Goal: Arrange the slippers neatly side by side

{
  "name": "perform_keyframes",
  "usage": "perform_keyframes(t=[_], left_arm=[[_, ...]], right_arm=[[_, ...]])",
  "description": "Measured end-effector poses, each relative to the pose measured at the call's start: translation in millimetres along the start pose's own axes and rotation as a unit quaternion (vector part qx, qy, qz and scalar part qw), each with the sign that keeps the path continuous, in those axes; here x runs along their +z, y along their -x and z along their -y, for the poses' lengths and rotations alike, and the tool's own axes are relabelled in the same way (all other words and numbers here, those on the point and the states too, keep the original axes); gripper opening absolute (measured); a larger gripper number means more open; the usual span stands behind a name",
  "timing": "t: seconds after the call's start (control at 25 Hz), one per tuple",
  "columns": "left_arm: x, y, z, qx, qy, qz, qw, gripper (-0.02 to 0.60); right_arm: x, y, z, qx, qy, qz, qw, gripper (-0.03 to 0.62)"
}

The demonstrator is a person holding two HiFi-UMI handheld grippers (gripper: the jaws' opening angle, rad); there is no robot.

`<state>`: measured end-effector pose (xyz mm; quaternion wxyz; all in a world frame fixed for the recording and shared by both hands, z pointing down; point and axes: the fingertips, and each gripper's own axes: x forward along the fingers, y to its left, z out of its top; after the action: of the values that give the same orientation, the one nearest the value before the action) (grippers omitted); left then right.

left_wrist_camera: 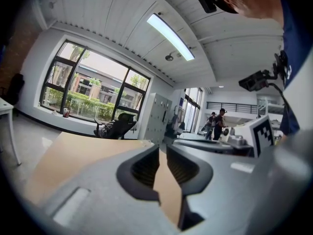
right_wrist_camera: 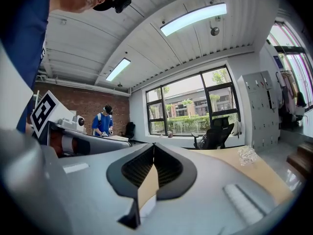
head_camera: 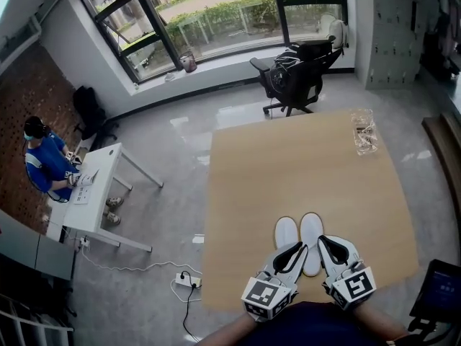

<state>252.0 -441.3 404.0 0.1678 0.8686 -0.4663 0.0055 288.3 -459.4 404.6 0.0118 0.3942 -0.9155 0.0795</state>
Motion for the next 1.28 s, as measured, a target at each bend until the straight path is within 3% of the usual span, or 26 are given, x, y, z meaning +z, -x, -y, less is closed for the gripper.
perform_keyframes(t=[1.28], left_arm=[[1.8,2.9,-0.6,-0.003,0.002,0.000,1.0000,0.048]], right_arm=[[5.1,-3.8,-3.4,0.003,0.009,-0.001,1.000,0.012]])
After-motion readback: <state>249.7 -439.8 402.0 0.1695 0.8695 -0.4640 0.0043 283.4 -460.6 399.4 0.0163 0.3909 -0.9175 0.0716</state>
